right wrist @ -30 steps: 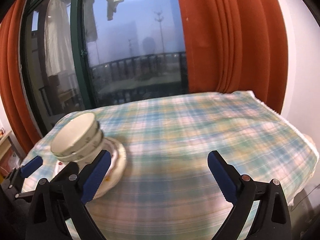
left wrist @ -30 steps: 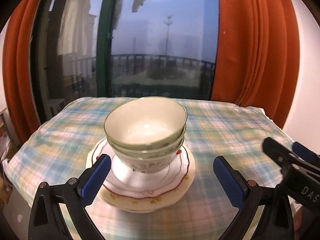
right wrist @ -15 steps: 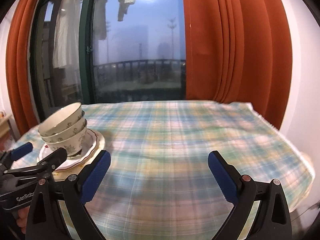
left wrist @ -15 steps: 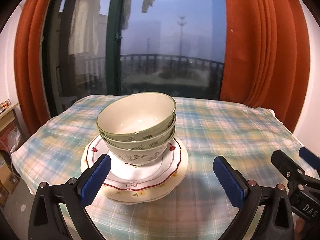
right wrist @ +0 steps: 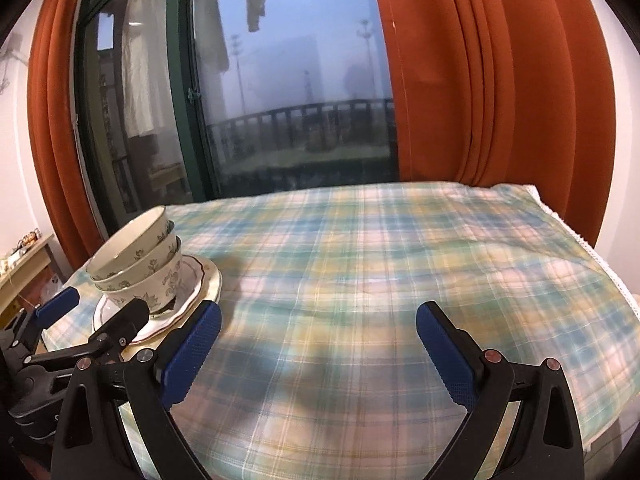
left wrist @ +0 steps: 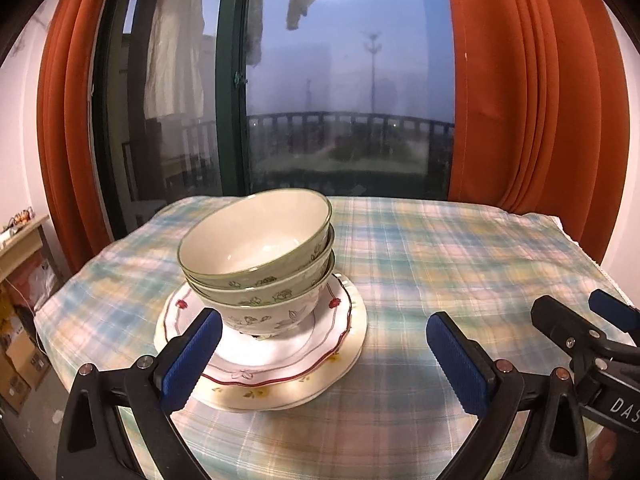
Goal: Organize plates and bowls
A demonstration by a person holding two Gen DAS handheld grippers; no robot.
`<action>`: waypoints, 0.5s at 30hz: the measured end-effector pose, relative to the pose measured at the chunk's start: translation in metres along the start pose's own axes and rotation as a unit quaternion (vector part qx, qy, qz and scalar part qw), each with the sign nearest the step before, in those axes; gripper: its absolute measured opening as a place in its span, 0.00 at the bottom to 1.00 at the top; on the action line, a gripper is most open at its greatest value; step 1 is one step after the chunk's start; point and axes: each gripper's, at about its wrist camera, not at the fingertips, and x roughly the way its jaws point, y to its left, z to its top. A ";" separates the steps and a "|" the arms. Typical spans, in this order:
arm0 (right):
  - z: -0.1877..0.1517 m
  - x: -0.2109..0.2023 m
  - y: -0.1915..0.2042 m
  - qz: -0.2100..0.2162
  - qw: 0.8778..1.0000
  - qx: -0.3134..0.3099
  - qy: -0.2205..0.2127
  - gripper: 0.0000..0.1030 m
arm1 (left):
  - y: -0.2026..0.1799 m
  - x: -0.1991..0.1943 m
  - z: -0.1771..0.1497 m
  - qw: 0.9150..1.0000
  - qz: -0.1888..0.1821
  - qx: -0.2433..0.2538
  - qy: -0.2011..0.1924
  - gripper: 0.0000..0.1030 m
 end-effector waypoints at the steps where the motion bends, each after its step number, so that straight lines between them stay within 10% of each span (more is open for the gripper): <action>1: 0.000 0.002 0.000 0.000 1.000 -0.001 0.003 0.96 | 0.000 0.002 0.000 1.000 -0.001 0.000 0.003 1.00; 15: 0.001 -0.005 0.008 -0.035 0.999 0.014 -0.016 0.96 | 0.009 -0.004 0.002 1.000 -0.012 0.007 -0.012 1.00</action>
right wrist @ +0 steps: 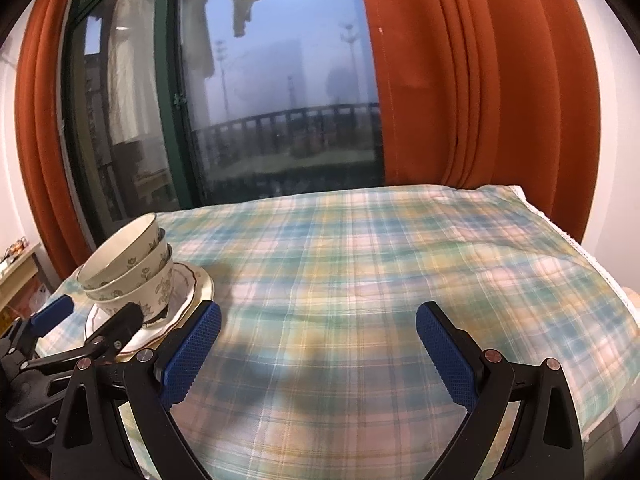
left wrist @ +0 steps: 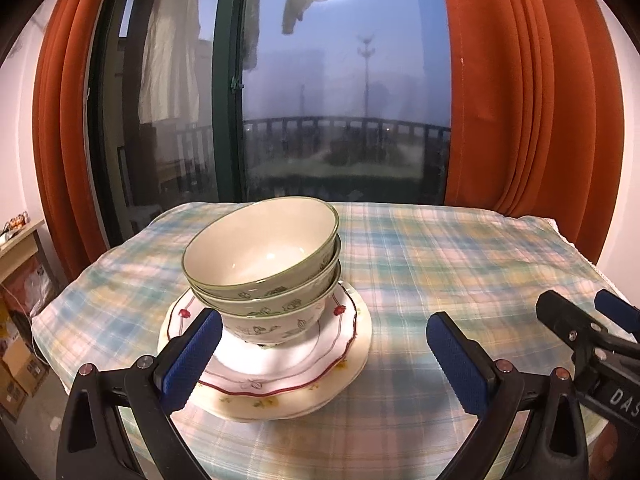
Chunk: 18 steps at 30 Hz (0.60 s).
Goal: Organize plates and bowls
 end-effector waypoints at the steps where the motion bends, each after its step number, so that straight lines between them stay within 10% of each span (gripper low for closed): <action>1: 0.000 -0.001 0.001 -0.005 1.000 0.003 -0.001 0.96 | 0.002 0.000 0.000 1.000 -0.007 -0.003 0.001 1.00; 18: 0.002 -0.002 0.030 -0.077 0.997 0.003 -0.004 0.96 | 0.026 0.006 0.004 0.998 -0.061 0.003 -0.001 1.00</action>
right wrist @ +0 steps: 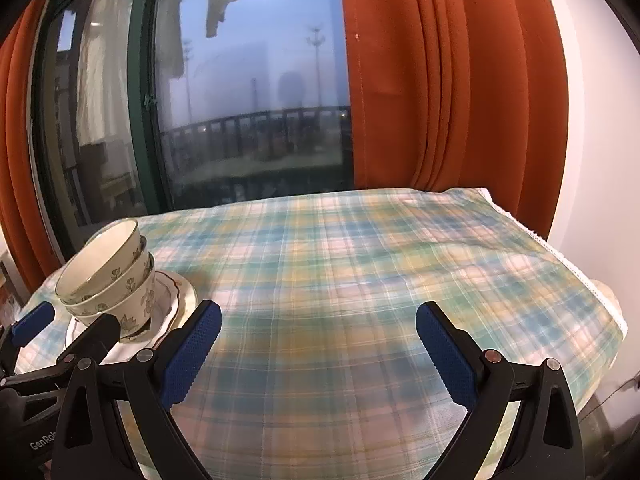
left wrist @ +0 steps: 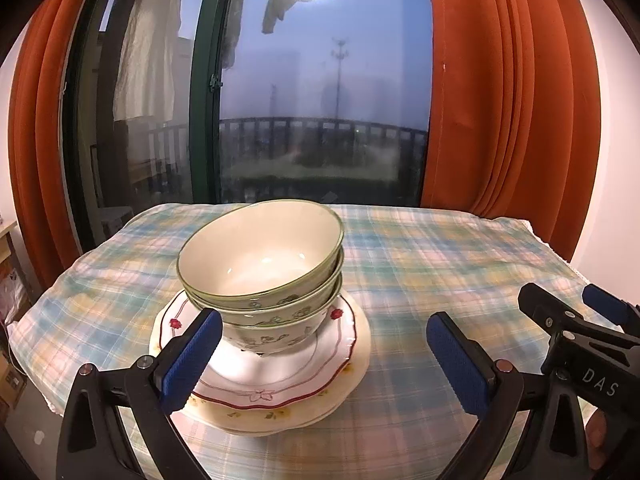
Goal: Organize plates and bowls
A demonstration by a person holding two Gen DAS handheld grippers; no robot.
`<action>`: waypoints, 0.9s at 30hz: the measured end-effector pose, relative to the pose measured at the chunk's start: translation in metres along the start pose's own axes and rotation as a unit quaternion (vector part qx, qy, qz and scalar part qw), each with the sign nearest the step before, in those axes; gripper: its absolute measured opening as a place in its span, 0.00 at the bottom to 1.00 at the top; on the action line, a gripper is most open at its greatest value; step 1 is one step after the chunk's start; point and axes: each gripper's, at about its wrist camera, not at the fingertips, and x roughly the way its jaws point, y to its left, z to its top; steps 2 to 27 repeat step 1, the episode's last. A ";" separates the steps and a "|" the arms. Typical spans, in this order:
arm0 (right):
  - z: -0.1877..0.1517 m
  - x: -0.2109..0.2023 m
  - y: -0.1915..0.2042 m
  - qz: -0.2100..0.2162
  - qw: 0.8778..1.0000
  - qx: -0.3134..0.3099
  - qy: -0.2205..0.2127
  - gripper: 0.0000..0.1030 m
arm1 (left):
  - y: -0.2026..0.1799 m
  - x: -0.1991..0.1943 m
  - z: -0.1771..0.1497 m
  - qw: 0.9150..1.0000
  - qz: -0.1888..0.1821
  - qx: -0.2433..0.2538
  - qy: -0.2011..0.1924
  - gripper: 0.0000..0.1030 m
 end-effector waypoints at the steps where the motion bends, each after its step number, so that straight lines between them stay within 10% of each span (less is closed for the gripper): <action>1: 0.000 0.001 0.001 0.000 1.000 -0.002 0.001 0.96 | 0.001 0.000 0.000 1.000 0.001 -0.001 0.000 1.00; 27: 0.000 0.001 0.001 0.000 1.000 -0.002 0.001 0.96 | 0.001 0.000 0.000 1.000 0.001 -0.001 0.000 1.00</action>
